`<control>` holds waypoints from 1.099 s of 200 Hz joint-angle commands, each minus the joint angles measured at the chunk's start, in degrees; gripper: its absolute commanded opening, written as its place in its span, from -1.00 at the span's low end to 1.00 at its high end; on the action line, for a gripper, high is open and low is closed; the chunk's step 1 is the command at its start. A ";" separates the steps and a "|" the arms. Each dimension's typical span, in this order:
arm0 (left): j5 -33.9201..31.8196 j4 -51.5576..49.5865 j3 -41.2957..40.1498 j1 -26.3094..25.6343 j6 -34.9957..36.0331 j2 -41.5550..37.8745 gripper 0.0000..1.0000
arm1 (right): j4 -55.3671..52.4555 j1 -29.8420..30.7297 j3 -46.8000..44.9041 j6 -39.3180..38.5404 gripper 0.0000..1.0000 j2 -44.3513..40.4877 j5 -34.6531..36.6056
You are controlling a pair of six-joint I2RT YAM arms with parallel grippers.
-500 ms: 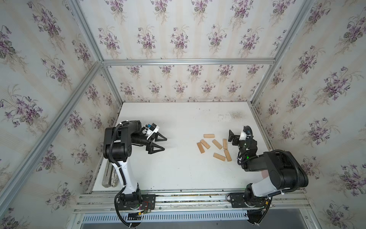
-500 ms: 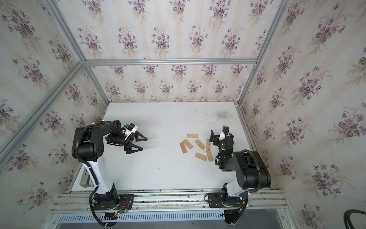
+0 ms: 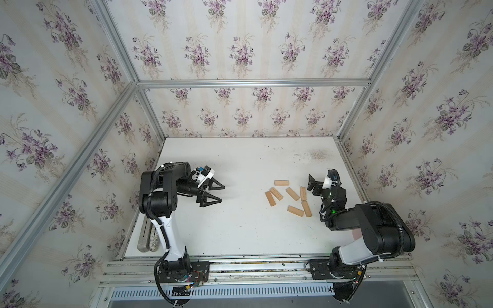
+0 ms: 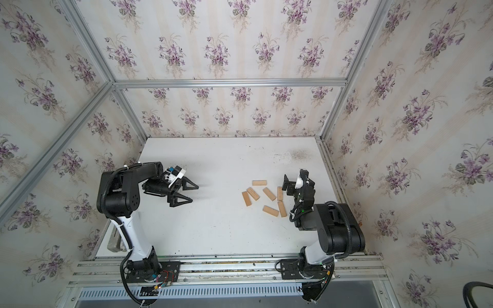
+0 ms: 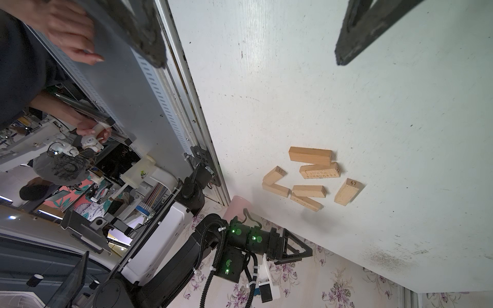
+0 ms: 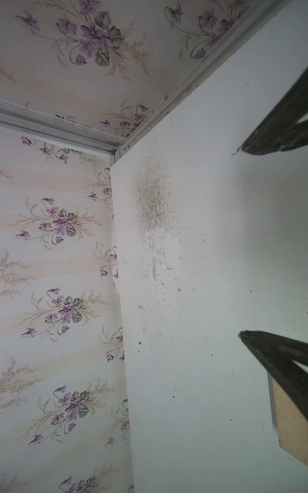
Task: Assemble the number 8 with building blocks
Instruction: Adjust the building block at the center of the board.
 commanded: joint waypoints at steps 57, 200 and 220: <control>0.27 -9.78 0.14 0.05 21.95 -0.13 0.99 | 1.43 -0.04 0.19 -0.49 1.00 0.04 -0.17; 0.23 -9.75 0.16 0.02 21.96 -0.12 0.99 | -64.97 30.07 17.02 27.08 0.68 -20.44 -4.72; 0.29 -9.75 0.15 0.04 21.97 -0.08 0.99 | -67.83 34.71 18.93 31.44 0.60 -17.42 -3.75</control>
